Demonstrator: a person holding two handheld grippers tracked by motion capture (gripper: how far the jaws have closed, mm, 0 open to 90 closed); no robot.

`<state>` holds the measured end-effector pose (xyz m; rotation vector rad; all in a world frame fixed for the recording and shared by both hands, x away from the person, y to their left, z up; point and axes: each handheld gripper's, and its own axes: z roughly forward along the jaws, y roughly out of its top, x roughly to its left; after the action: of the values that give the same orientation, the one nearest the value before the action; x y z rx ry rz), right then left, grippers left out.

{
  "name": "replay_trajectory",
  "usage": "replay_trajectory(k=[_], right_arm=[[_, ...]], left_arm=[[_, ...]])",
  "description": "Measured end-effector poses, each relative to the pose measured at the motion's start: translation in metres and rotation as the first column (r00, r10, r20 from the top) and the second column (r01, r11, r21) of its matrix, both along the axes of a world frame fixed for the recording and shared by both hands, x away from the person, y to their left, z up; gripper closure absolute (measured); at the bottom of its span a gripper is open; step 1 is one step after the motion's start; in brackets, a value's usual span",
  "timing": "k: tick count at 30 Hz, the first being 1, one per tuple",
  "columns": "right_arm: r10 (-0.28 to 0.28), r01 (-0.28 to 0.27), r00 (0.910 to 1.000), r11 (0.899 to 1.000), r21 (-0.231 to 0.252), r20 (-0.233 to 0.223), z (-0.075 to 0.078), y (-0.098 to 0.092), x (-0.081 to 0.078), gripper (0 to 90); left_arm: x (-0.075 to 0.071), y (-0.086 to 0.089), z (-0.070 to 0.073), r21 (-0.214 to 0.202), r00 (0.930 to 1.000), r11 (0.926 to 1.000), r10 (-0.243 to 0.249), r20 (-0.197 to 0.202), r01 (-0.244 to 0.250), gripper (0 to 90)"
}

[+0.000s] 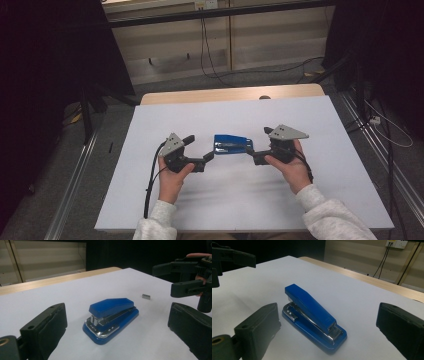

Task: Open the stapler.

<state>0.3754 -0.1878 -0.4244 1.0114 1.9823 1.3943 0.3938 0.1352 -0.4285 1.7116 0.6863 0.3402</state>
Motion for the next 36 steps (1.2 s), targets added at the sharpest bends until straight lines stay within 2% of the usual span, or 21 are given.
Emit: replay_trajectory(k=[3,8,16,23,28,33,36], right_arm=[[-0.004,0.004,1.0000,1.000,-0.003,-0.005,0.000,0.002,0.005,4.1],[-0.010,0.010,0.9998,1.000,-0.006,-0.015,-0.001,0.006,0.010,4.1],[-0.019,0.019,0.9997,1.000,-0.003,-0.017,0.000,0.009,0.021,4.2],[-0.027,0.027,0.9995,1.000,-0.005,-0.017,0.001,0.011,0.029,4.2],[-0.022,0.022,0.9996,1.000,-0.006,-0.016,0.002,0.012,0.034,4.3],[-0.011,0.010,0.9996,1.000,-0.016,-0.026,-0.001,0.016,0.038,4.4],[0.000,0.000,0.9996,1.000,-0.020,-0.028,-0.002,0.019,0.040,4.6]], left_arm=[[0.002,-0.001,0.000,-0.018,1.0000,0.9998,0.007,-0.006,-0.007,2.2],[0.007,-0.004,0.000,-0.003,0.9998,0.9998,0.019,-0.010,-0.019,2.1],[0.014,-0.011,-0.002,0.015,0.9998,0.9998,0.012,-0.017,-0.011,2.2],[0.021,-0.012,-0.007,0.010,0.9979,0.9989,0.046,-0.046,-0.046,1.6],[0.024,-0.012,-0.010,0.004,0.9973,0.9984,0.056,-0.047,-0.056,1.9],[0.027,-0.013,-0.013,0.020,0.9972,0.9985,0.052,-0.053,-0.051,6.2],[0.027,-0.013,-0.014,0.014,0.9961,0.9983,0.057,-0.067,-0.056,8.6]])
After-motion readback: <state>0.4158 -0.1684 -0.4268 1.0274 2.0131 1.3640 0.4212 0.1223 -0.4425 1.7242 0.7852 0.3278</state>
